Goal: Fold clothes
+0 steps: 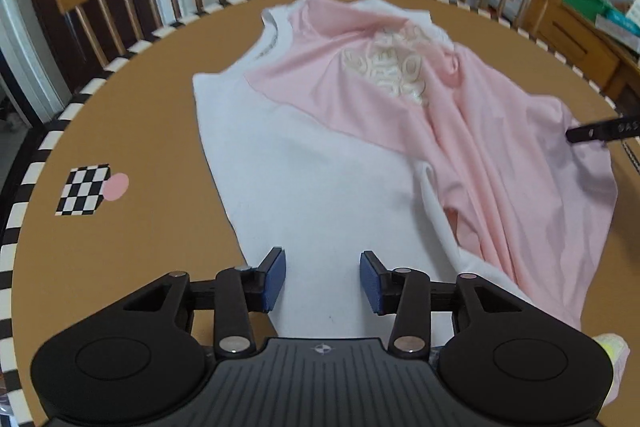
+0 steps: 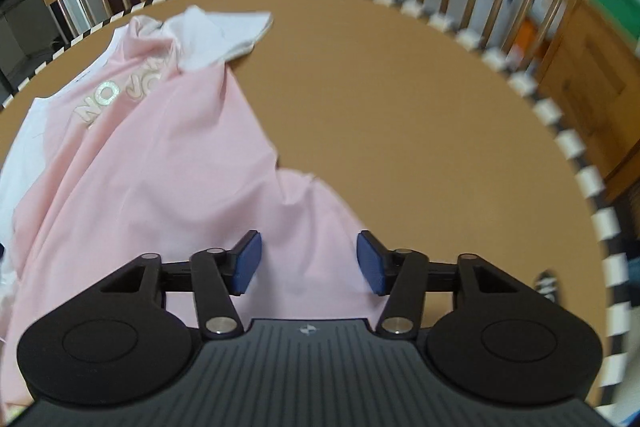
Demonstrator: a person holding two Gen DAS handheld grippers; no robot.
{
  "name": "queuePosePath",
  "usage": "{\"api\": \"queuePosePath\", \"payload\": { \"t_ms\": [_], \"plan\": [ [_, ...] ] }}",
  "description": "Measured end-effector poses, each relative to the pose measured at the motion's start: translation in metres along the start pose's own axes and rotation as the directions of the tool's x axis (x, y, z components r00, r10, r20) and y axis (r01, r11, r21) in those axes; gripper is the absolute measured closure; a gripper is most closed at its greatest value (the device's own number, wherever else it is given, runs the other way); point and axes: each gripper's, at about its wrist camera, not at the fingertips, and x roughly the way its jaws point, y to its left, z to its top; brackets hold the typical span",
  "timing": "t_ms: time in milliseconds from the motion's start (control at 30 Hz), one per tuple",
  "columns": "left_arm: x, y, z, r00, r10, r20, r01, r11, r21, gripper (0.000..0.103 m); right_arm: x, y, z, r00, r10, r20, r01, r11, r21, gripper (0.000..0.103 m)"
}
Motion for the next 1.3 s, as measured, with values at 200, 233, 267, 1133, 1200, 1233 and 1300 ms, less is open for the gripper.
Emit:
{"api": "queuePosePath", "payload": {
  "t_ms": [200, 233, 267, 1133, 1200, 1233, 1300],
  "plan": [
    [0.005, -0.012, 0.009, 0.998, 0.06, 0.037, -0.063, 0.993, 0.096, 0.1, -0.015, 0.014, -0.017, 0.997, -0.06, -0.047, 0.055, 0.994, -0.095, 0.101],
    [0.008, -0.014, 0.012, 0.995, 0.084, 0.046, -0.09, 0.984, 0.152, 0.101, -0.02, 0.016, -0.023, 0.996, -0.067, -0.054, 0.06, 0.992, -0.114, 0.101],
    [0.013, -0.016, 0.015, 0.991, 0.116, 0.06, -0.126, 0.969, 0.213, 0.101, -0.029, 0.019, -0.033, 0.996, -0.065, -0.063, 0.057, 0.99, -0.13, 0.101],
    [0.087, 0.08, 0.139, 0.942, 0.231, 0.243, -0.325, 0.803, 0.5, 0.074, -0.12, 0.038, -0.047, 0.998, -0.015, 0.06, 0.015, 1.0, 0.0, 0.058],
    [0.097, 0.085, 0.141, 0.945, 0.247, 0.217, -0.324, 0.805, 0.496, 0.074, -0.098, 0.028, -0.026, 0.997, -0.012, 0.08, 0.01, 1.0, 0.025, 0.059],
    [0.103, 0.087, 0.142, 0.944, 0.258, 0.204, -0.327, 0.808, 0.491, 0.074, -0.086, 0.023, -0.015, 0.996, -0.008, 0.089, 0.005, 0.999, 0.037, 0.059],
    [0.11, 0.089, 0.139, 0.943, 0.271, 0.192, -0.331, 0.817, 0.472, 0.075, -0.065, 0.021, -0.002, 0.997, -0.033, 0.076, 0.03, 0.999, 0.043, 0.059]
  ]
}}
